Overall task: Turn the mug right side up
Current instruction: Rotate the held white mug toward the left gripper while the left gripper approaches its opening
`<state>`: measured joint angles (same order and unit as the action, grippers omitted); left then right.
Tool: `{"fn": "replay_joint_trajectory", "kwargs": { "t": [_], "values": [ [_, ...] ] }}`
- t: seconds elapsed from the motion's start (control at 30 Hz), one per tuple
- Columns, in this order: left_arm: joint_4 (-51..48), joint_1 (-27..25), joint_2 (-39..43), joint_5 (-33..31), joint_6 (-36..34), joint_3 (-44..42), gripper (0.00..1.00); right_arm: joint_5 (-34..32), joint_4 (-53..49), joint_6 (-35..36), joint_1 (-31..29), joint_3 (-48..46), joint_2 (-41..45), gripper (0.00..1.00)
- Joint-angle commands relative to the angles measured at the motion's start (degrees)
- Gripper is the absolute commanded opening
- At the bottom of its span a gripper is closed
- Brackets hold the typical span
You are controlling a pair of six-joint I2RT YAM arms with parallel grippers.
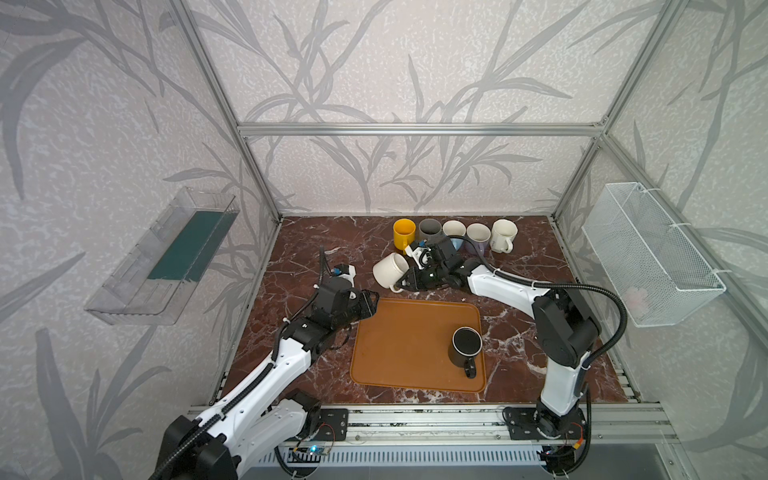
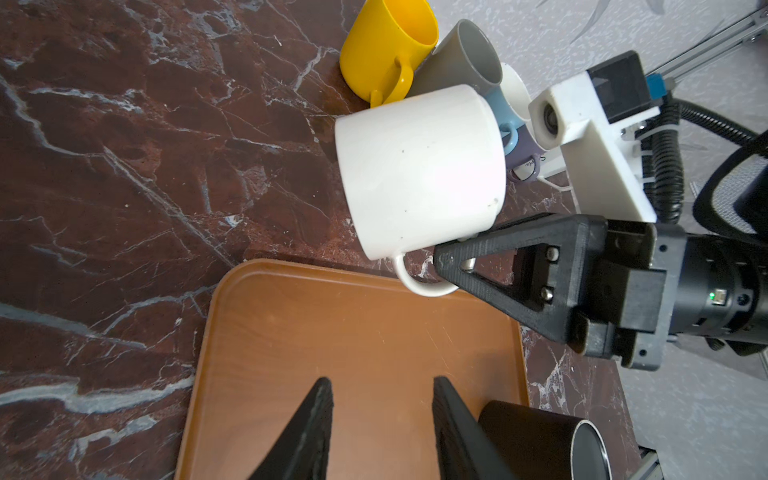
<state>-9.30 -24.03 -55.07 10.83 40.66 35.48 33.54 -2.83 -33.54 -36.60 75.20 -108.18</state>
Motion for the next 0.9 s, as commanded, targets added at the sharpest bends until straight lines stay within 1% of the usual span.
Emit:
{"fn": "replay_joint_trajectory", "kwargs": {
  "t": [0.0, 0.07, 0.13, 0.2, 0.3, 0.37, 0.5, 0.6, 0.73, 0.87],
  "values": [
    [6.45, 2.87, 0.84, 8.4, 1.67, -1.33, 0.41, 7.83, 15.3, -6.24, 1.37, -1.07, 3.66, 0.0],
    [9.29, 5.53, 0.77, 13.27, 2.72, -2.11, 0.4, 9.51, 18.43, -7.95, 1.89, -1.67, 3.68, 0.0],
    [13.0, 8.93, 0.15, 18.91, 5.27, -2.89, 0.4, 10.05, 19.96, -8.41, 1.97, -1.81, 3.77, 0.0],
    [18.92, 12.16, -1.01, 24.44, 8.87, -4.15, 0.38, 10.53, 22.15, -9.54, 2.04, -1.86, 3.61, 0.0],
    [26.86, 14.8, -2.95, 29.57, 12.85, -5.63, 0.36, 11.4, 26.27, -12.26, 2.01, -1.65, 2.79, 0.0],
    [31.65, 15.62, -4.56, 32.04, 14.84, -6.38, 0.34, 11.87, 29.77, -14.72, 2.05, -1.46, 2.13, 0.0],
    [42.51, 16.99, -8.19, 35.27, 19.57, -8.02, 0.32, 13.16, 37.29, -20.17, 1.97, -0.77, 0.42, 0.0],
    [49.98, 17.86, -10.97, 36.6, 23.1, -8.91, 0.32, 13.83, 40.52, -22.32, 1.93, -0.01, -0.32, 0.0],
    [56.51, 18.41, -13.52, 38.15, 25.46, -9.0, 0.31, 14.01, 40.95, -22.67, 1.59, 0.89, -0.54, 0.0],
    [58.68, 18.52, -14.25, 38.83, 25.95, -8.43, 0.31, 14.24, 41.58, -22.8, 0.77, 1.32, -0.52, 0.0]
  ]
}}
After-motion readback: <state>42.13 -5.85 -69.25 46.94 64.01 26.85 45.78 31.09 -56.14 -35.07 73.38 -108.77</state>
